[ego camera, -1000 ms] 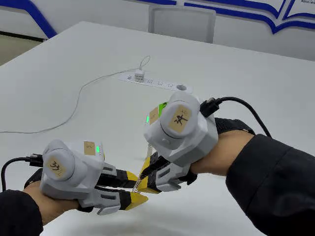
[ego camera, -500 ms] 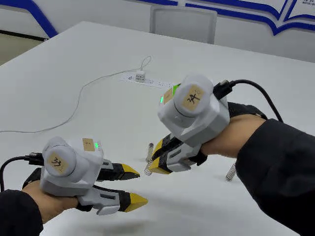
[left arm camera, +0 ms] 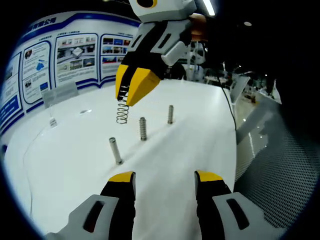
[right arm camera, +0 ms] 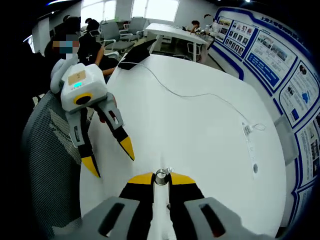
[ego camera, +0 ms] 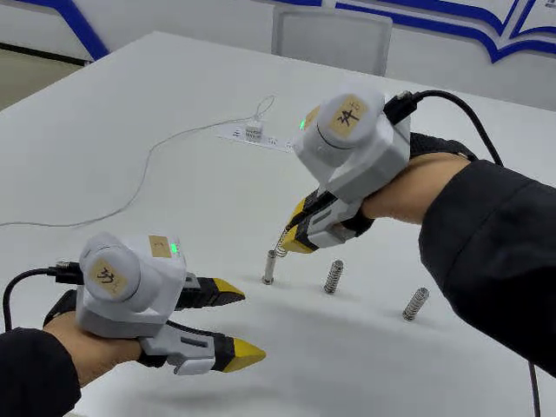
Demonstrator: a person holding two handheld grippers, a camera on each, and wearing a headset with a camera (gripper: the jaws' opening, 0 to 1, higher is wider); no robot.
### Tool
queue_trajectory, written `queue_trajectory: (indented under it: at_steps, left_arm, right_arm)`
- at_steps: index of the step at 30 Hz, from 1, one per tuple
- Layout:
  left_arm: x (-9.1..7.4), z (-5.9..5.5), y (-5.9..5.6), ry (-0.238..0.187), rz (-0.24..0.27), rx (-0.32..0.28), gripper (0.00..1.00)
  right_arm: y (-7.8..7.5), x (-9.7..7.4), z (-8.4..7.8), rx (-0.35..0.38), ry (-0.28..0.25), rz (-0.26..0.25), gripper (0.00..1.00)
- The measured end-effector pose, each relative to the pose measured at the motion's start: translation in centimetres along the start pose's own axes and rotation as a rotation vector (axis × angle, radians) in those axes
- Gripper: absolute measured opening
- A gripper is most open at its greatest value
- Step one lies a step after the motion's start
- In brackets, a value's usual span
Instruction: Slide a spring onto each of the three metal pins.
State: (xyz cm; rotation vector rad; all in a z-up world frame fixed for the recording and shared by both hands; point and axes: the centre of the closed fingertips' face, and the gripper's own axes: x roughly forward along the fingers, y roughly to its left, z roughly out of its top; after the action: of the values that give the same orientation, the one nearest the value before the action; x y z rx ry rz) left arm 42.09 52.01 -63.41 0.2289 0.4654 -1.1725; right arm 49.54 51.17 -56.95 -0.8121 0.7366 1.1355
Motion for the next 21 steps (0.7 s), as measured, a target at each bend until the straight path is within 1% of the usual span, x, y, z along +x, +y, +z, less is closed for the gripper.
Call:
queue_trajectory:
  at_steps: [5, 9, 14, 21]
  left_arm:
    - [0.0, 0.1, 0.1, -0.006, 0.005, -0.007, 0.51]
    - [-0.1, 0.2, 0.3, -0.013, 0.012, -0.014, 0.52]
    - [-0.2, 0.4, 0.4, -0.023, 0.016, -0.021, 0.53]
    - [-0.2, 0.3, 0.4, -0.020, 0.014, -0.024, 0.52]
  right_arm:
    - [-1.3, 1.2, -0.2, 0.014, 0.026, -0.001, 0.12]
    - [-1.5, 2.2, -0.6, 0.020, 0.053, 0.011, 0.12]
    - [-1.7, 3.1, -0.9, 0.036, 0.070, 0.026, 0.12]
    - [-1.7, 3.8, -1.3, 0.048, 0.085, 0.043, 0.12]
